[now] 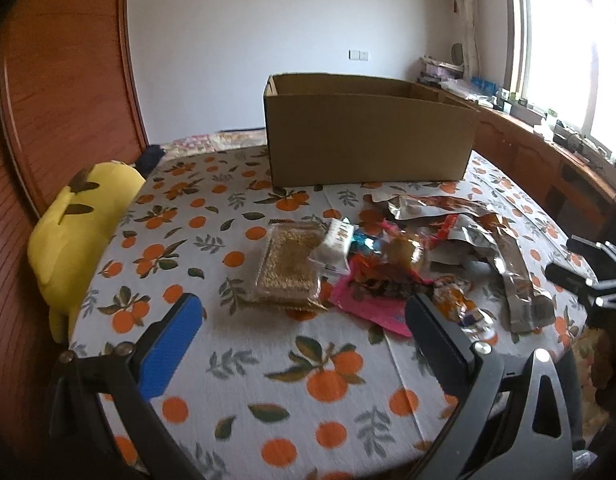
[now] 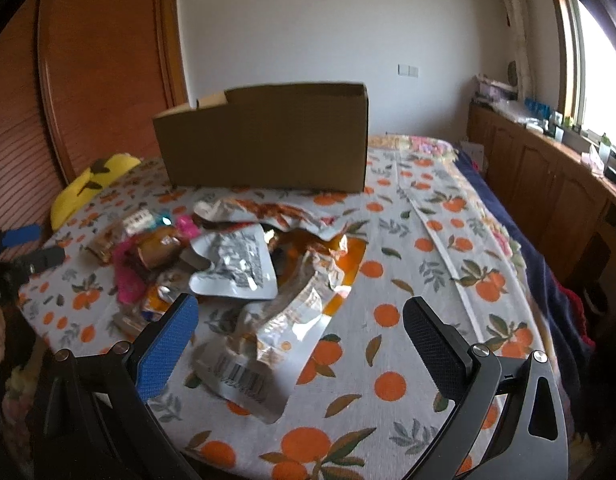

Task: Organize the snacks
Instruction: 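Grasp the clear rice-cracker bar pack with the left tool while the right tool grasps the white-and-orange sausage pouch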

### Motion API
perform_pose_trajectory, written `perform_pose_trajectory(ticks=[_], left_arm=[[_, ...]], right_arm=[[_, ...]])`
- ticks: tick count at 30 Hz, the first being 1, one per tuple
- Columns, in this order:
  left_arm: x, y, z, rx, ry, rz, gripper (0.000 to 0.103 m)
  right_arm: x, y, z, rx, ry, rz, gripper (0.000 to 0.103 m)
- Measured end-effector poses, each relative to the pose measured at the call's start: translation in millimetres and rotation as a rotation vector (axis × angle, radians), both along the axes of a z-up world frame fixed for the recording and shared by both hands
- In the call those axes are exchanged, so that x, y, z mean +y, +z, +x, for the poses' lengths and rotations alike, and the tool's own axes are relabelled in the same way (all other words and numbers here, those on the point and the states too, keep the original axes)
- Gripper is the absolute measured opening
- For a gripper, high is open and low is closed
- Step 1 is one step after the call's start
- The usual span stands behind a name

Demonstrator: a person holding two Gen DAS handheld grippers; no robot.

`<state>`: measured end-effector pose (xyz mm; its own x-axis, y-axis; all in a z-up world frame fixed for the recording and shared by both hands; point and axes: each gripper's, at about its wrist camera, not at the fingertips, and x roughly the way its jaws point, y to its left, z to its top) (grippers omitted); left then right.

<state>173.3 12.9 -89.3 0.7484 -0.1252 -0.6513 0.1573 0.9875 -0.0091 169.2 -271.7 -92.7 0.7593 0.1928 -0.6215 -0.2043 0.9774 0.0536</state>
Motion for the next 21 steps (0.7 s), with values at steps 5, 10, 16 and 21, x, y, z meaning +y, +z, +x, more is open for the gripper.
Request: perform_pose_trajectory(ticks=[5,10,16,21], left_arm=[[11.1,-3.9,27.3,0.037,-0.033,-0.002,0.094],[16.7,-12.5,49.9,0.089,-0.071,0.019,0.086],[14.7,-24.8,71.4,0.154,-0.115,0.054,0.071],[9.1,-31.9,86.2,0.201,-0.168,0.082,0.070]], right_arm=[[1.8,-11.3,12.1,0.058,0.016,0.004,0.102],[4.2,-17.5,19.5,0.088,0.034,0.007,0.102],[6.7,-24.9,25.8,0.123,0.041,0.014,0.102],[6.5,-28.7,27.9,0.138,0.041,0.015,0.102]])
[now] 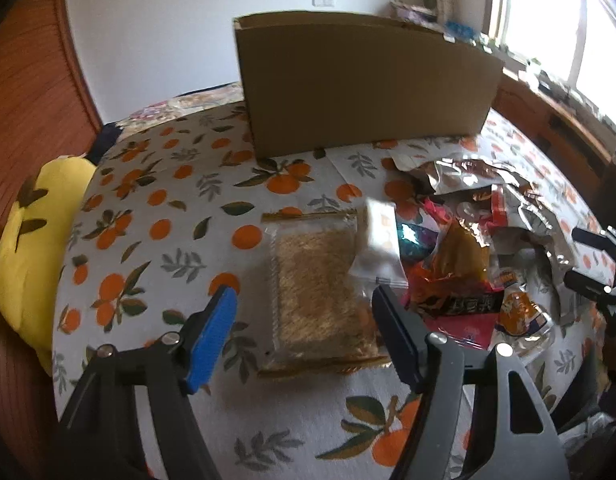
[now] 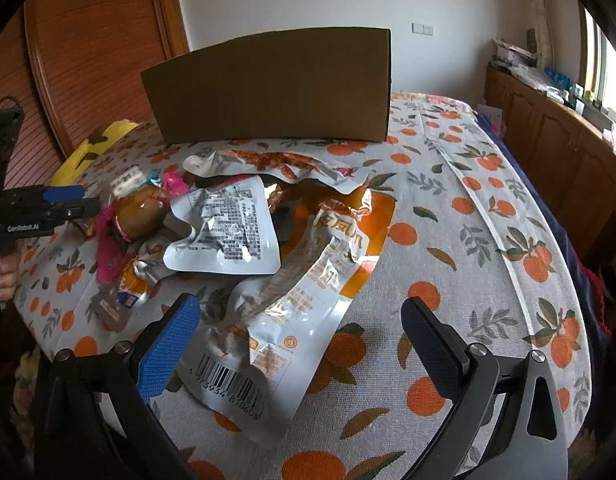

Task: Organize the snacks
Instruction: 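Grasp the clear rice-cracker bar pack with the left tool while the right tool grasps the white-and-orange sausage pouch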

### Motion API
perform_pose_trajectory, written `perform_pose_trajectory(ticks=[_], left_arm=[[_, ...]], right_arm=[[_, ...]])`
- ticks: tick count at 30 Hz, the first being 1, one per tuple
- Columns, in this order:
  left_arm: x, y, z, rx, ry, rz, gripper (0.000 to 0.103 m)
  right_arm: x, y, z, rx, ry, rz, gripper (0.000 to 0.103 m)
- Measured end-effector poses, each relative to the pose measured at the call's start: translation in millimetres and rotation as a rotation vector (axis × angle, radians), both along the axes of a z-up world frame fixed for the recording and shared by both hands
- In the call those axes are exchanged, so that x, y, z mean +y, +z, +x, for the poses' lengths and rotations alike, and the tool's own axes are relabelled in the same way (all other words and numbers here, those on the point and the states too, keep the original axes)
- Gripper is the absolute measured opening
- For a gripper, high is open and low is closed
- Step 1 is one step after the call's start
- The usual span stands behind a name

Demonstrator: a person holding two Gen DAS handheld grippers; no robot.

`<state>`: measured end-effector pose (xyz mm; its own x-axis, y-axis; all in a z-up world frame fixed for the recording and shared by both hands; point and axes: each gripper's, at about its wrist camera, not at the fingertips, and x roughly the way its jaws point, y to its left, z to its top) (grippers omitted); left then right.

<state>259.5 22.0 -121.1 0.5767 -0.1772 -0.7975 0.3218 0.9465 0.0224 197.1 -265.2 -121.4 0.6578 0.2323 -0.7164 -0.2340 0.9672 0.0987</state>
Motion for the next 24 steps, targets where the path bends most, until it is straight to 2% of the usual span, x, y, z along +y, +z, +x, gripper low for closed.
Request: perform_pose_trajectory(ticks=[5,12,14,16,18,24], left_arm=[[-6.1,-9.7,12.9,0.051,-0.029,0.042,0.071],[3.9,-8.3,26.5,0.072,0.002,-0.044,0.070],[4.8,-9.0,26.4,0.069,0.006,-0.051,0.066],[4.2,-8.8,23.9,0.046,0.012,-0.028,0.049],[3.8,-9.1,21.6,0.029,0.017,-0.003,0.049],[12.7,-9.2,15.2,0.005,0.038,-0.021,0.044]], right_arm=[[-0.7,-2.9,1.4,0.008,-0.003,0.001,0.102],[0.2,-1.5,7.8,0.010,-0.002,-0.007,0.102],[1.6,-0.1,10.8,0.011,-0.001,-0.007,0.102],[3.4,1.9,14.4,0.013,0.001,-0.015,0.102],[3.9,3.3,17.9,0.016,0.002,-0.019,0.102],[-0.5,0.5,29.8,0.063,-0.002,-0.023,0.099]])
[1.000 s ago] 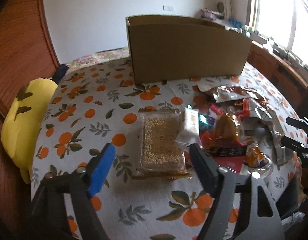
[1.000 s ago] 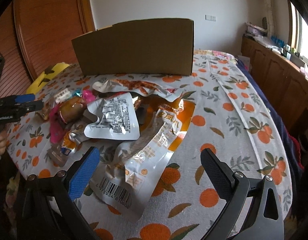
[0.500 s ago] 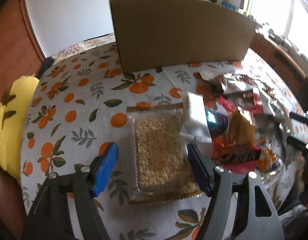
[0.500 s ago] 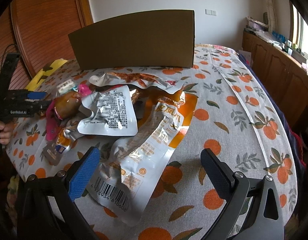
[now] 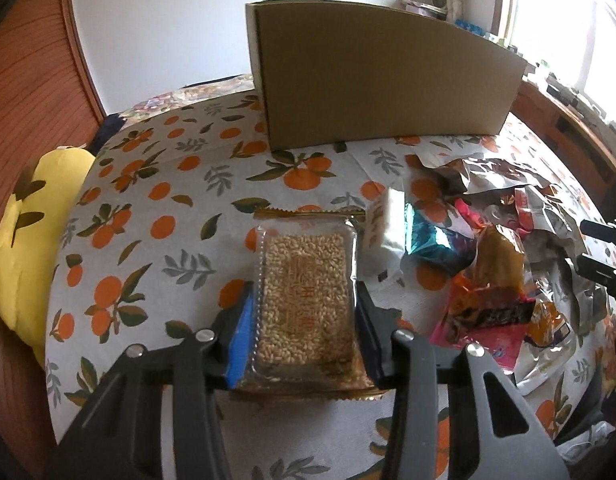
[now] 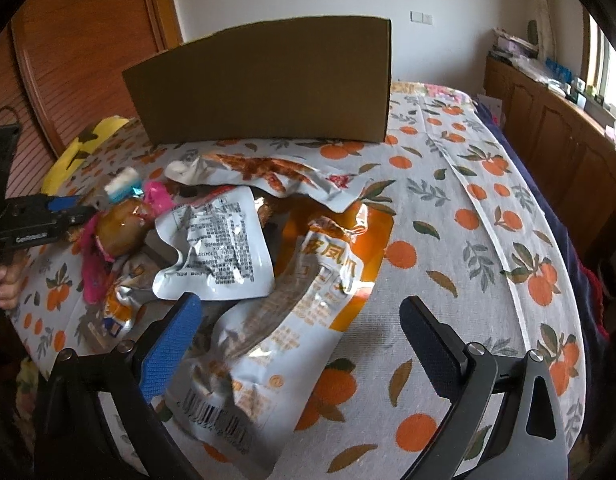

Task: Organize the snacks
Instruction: 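Grasp the clear rice-cracker bar pack with the left tool while the right tool grasps the white-and-orange sausage pouch, then lift the rice-cracker pack with the left tool while the right tool lifts the sausage pouch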

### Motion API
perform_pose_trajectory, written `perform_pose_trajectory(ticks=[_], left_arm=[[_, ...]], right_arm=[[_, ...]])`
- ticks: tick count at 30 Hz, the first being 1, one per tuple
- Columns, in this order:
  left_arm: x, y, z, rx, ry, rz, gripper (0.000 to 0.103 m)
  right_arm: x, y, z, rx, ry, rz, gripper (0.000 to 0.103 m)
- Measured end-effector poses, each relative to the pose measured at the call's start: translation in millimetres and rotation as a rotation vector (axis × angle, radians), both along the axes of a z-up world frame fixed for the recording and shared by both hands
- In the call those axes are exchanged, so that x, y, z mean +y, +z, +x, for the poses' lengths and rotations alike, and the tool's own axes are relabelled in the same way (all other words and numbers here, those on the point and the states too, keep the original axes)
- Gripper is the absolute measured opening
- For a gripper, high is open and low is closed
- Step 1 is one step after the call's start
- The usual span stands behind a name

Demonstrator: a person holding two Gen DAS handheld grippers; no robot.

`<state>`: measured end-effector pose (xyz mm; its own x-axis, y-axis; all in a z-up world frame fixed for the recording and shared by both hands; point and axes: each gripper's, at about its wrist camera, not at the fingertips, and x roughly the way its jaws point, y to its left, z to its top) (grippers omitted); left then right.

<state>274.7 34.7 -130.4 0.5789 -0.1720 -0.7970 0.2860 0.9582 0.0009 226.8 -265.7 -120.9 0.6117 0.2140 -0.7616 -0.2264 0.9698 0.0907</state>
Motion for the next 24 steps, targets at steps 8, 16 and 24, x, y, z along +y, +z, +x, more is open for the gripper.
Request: perform_pose_trajectory(ticks=[8,16,24], left_arm=[[2.9,0.3,-5.6,0.004,-0.002,-0.020,0.044],[6.7,2.7,-13.7,-0.006,0.008,-0.042,0.044],[-1.0,7.1,-27.3,-0.019,-0.010,-0.043,0.044]], right_arm=[[7.9,-2.3,-5.0,0.023,0.051,-0.076,0.081],[-2.6,2.7,-14.9,0.029,0.048,-0.058,0.054],[-1.0,8.6,-24.5,0.014,0.065,-0.065,0.041]])
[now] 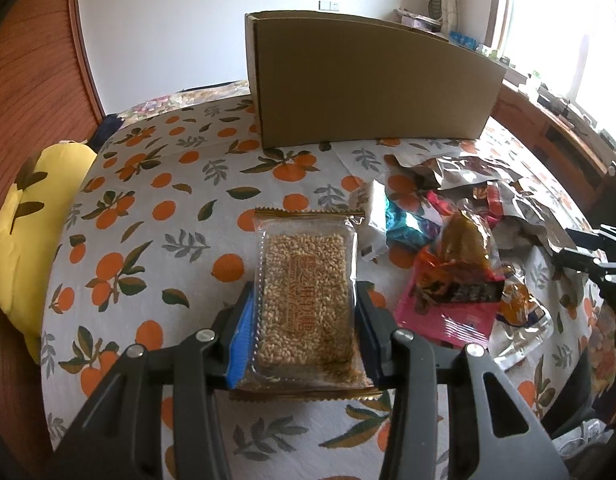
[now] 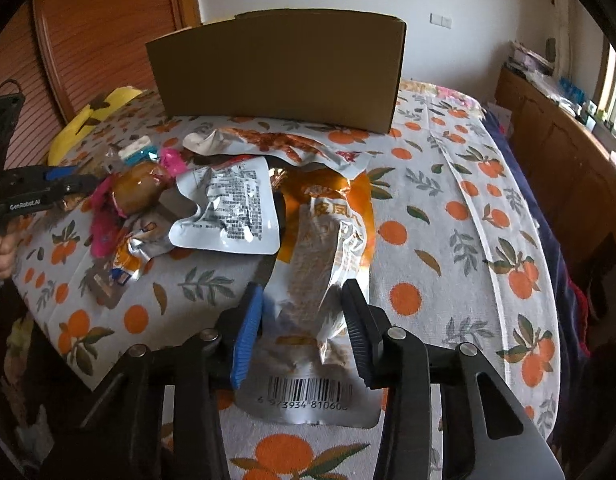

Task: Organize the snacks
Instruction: 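Lift the rice-cracker pack with the left tool while the right tool lifts the sausage pouch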

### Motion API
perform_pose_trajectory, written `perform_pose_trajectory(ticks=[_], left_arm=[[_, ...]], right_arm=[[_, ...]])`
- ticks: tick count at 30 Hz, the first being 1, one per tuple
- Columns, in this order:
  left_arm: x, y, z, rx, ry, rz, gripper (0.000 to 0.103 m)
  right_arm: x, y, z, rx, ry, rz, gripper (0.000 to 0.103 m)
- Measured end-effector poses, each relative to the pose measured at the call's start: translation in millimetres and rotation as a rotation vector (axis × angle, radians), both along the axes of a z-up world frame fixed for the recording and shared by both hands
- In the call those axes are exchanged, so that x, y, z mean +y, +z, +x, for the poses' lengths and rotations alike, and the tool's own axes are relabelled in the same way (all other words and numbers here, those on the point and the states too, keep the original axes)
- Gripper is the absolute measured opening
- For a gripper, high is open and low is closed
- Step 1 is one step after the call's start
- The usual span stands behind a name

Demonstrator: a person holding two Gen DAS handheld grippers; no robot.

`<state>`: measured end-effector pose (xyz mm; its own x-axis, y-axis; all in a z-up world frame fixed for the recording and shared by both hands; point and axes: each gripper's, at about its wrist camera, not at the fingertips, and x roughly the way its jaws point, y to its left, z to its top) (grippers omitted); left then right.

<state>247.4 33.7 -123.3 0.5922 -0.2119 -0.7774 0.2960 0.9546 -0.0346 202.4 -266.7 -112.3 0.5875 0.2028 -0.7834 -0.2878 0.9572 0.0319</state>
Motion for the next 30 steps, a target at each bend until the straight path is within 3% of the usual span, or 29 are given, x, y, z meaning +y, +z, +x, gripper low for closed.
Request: perform_pose_trajectory(ticks=[6,16,25,30], left_arm=[[0.2,2.6,-5.0,0.002,-0.001,-0.011,0.044],[0.3,3.7,-7.1,0.003,-0.003,-0.002,0.044],[-4.1,4.2,-7.1,0.002,-0.009,0.003,0.044],[-3.6,4.9,-7.0,0.001,-0.007,0.006,0.044]], right_arm=[[-3.2,4.3,-3.1,-0.005,-0.009,0.021,0.039],[-47.5,18.9,-3.9,0.002,-0.094,0.161,0.035],[-34.5,11.7,-7.4,-0.015,-0.067,0.055,0.036],[-31.7,9.9,-3.1,-0.011,-0.057,0.048,0.050]])
